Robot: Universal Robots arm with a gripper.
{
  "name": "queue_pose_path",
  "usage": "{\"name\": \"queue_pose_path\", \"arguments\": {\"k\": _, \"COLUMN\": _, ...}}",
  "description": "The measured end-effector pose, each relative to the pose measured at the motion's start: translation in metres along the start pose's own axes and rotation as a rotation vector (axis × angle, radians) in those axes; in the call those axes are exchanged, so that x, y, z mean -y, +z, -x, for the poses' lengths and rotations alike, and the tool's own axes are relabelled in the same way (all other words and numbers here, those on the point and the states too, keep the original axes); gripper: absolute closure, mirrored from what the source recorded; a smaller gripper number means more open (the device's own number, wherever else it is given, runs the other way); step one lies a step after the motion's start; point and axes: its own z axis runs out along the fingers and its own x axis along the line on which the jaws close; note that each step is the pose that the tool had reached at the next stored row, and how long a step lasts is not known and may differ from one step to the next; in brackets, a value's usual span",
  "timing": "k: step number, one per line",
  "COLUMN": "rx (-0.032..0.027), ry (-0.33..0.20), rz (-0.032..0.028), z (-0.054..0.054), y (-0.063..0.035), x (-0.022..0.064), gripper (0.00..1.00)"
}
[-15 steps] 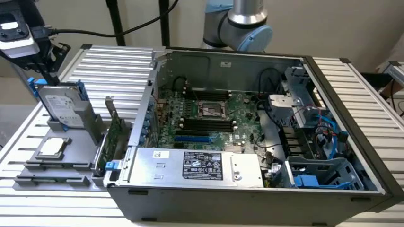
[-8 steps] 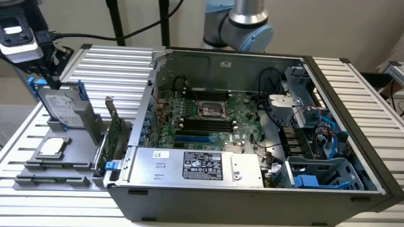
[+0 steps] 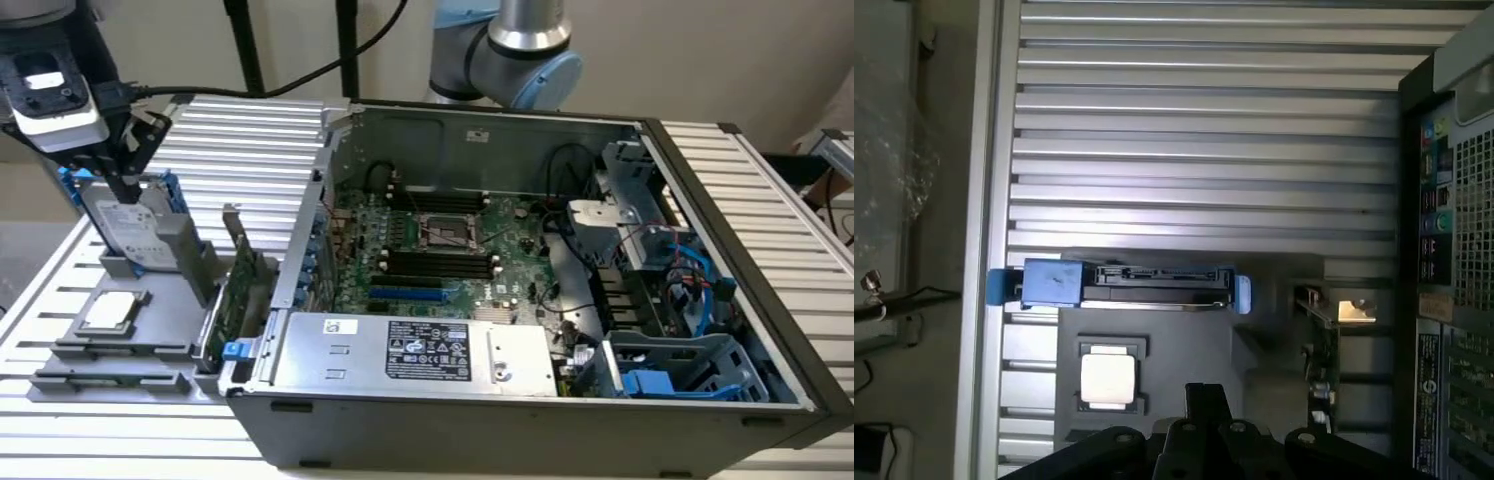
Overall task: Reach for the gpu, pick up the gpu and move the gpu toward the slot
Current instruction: 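Reach for the gpu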
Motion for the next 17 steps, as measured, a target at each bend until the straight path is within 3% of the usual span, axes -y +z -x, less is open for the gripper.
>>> {"name": "queue_pose_path", "arguments": {"k": 9, "rx": -0.0112, "ry": 0.0, "rz": 0.0002, "z": 0.028, "y": -0.0016, "x": 0.0225, "gripper": 0.89}}
{"name": "queue_pose_path", "arguments": {"k": 17, "rx": -0.0161, "ry": 0.001, "rz": 0.0003, "z": 0.063, "y": -0.0024, "x": 0.037, "gripper": 0.89}}
